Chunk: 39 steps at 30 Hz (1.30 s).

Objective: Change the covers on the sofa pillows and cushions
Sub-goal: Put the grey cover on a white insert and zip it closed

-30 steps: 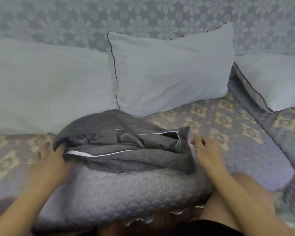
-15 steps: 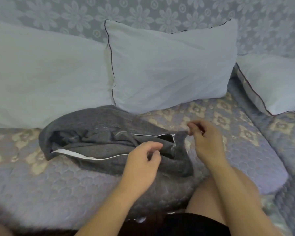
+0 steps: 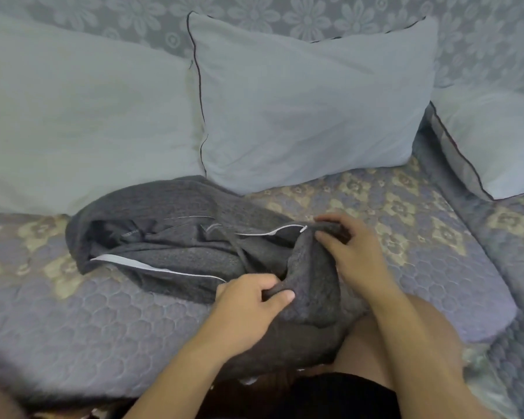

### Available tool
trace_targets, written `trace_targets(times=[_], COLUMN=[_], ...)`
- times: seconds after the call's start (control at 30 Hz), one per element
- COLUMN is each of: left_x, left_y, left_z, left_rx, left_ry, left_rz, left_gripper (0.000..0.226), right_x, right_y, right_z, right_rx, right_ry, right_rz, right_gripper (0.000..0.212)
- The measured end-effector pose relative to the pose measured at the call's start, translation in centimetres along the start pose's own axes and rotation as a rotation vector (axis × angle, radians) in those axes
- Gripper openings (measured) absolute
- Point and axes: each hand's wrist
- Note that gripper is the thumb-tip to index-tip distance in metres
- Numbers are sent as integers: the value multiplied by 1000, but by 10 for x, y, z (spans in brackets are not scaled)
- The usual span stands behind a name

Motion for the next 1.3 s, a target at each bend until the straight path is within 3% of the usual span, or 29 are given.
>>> trace_targets(times=[0.1, 0.2, 0.27, 0.47, 0.57, 0.67, 0.73, 0.8, 0.93, 1.17, 1.3], left_x=[-21, -40, -45, -41, -40, -42, -44, -45, -47, -45, -63], left_y=[5, 9, 9, 14, 19, 21, 22, 22, 22, 13, -5], left_z=[-5, -27, -44, -58, -57, -54, -52, -54, -57, -59, -44], left_rx=[69, 79, 79, 95, 83, 125, 184, 217, 97, -33, -91], left_ry=[112, 480, 686, 551, 509, 264, 24, -62, 239, 463, 351], left_rz=[-158, -68, -26, -261, -309, -356, -422, -470, -370, -352, -481], left_gripper=[24, 27, 13, 7, 21, 26, 27, 25, 23, 27, 27], right_x=[-15, -19, -15, 0, 1, 4, 5, 6, 8, 17, 5], right_y=[16, 28, 32, 39, 43, 48, 48, 48, 51, 64, 58], right_z=[34, 58, 64, 67, 72, 78, 81, 82, 85, 84, 88], right_rx=[-89, -169, -173, -81, -98, -121, -155, -191, -208, -280, -81], right_ry=[-212, -185, -154, -197, -137, -63, 9, 74, 107, 149, -23], right_rz=[-48, 19, 73, 113, 175, 246, 227, 191, 115, -112, -332], right_gripper=[26, 23, 16, 16, 19, 23, 23, 22, 19, 13, 30])
Point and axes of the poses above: each hand's wrist, its own y-axis away from the middle knuckle, its own x-axis out of the palm, z = x × y, and after that the axes turned 5 degrees about x, right-handed
